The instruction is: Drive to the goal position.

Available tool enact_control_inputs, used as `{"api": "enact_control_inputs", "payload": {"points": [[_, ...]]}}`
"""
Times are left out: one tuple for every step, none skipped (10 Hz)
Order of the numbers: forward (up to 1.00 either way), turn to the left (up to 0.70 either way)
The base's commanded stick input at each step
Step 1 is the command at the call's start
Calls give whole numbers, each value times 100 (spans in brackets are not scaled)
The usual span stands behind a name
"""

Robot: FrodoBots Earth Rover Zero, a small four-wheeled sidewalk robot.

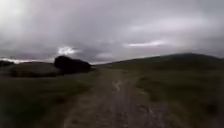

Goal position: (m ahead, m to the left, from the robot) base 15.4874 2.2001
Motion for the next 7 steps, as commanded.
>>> {"api": "enact_control_inputs", "payload": {"points": [[70,0],[70,0],[70,0],[70,0],[70,0],[70,0],[70,0]]}}
